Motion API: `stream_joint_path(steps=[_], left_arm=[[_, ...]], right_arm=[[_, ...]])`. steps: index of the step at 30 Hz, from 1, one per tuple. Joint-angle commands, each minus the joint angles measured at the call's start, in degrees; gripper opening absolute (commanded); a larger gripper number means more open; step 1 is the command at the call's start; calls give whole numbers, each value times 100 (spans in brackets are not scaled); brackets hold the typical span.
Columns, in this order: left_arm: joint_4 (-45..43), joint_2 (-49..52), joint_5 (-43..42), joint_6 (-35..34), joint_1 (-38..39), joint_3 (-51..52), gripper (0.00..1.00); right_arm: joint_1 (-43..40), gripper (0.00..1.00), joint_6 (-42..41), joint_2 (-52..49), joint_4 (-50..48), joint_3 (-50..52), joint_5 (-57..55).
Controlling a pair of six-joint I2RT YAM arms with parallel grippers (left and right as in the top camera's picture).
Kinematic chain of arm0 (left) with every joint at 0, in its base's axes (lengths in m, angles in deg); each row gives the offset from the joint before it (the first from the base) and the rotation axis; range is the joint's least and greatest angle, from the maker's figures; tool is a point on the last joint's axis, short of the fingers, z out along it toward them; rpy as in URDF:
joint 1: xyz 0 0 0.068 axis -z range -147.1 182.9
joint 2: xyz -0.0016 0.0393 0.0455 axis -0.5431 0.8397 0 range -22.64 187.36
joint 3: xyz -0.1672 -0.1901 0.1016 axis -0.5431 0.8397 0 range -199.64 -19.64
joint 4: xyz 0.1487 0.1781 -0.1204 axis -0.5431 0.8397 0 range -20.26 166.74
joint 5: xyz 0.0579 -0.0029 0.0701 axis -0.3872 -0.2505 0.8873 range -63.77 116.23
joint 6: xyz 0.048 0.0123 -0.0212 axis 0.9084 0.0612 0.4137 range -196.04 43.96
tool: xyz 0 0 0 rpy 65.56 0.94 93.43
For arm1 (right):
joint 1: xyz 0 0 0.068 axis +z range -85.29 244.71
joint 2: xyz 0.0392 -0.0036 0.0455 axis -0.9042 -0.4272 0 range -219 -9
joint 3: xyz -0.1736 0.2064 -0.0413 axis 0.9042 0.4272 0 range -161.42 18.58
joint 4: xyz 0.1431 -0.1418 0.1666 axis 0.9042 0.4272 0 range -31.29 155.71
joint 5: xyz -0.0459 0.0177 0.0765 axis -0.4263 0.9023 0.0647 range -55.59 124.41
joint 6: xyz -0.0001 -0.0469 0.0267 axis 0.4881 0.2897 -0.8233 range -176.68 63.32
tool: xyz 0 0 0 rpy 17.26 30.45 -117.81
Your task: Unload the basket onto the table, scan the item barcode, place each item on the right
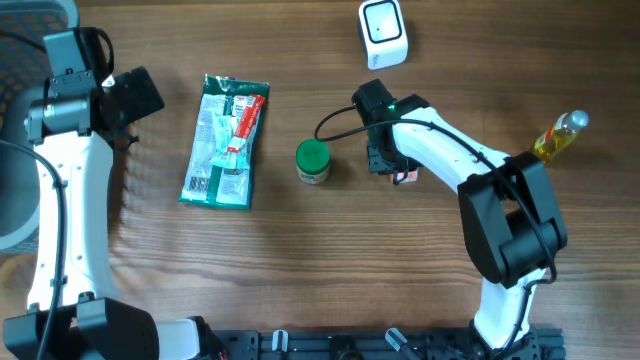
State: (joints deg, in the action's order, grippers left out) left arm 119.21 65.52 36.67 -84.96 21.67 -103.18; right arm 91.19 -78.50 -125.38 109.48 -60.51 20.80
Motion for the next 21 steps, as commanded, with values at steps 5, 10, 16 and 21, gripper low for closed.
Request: stream_joint_path(steps=[5,10,16,21], left_arm=[[-15,-72,52,-55,-52,-72,100],[-15,-72,52,-55,-52,-72,100],[-15,-72,52,-55,-52,-72,100],[-15,-72,52,-55,-52,-72,100]], right_arm=[[-17,4,138,22,-197,168,737],[-501,4,911,946,-341,70,3659],[-1639,4,1320,970,-1093,732,6452],[-2035,4,291,966,-3580,2264,7670]])
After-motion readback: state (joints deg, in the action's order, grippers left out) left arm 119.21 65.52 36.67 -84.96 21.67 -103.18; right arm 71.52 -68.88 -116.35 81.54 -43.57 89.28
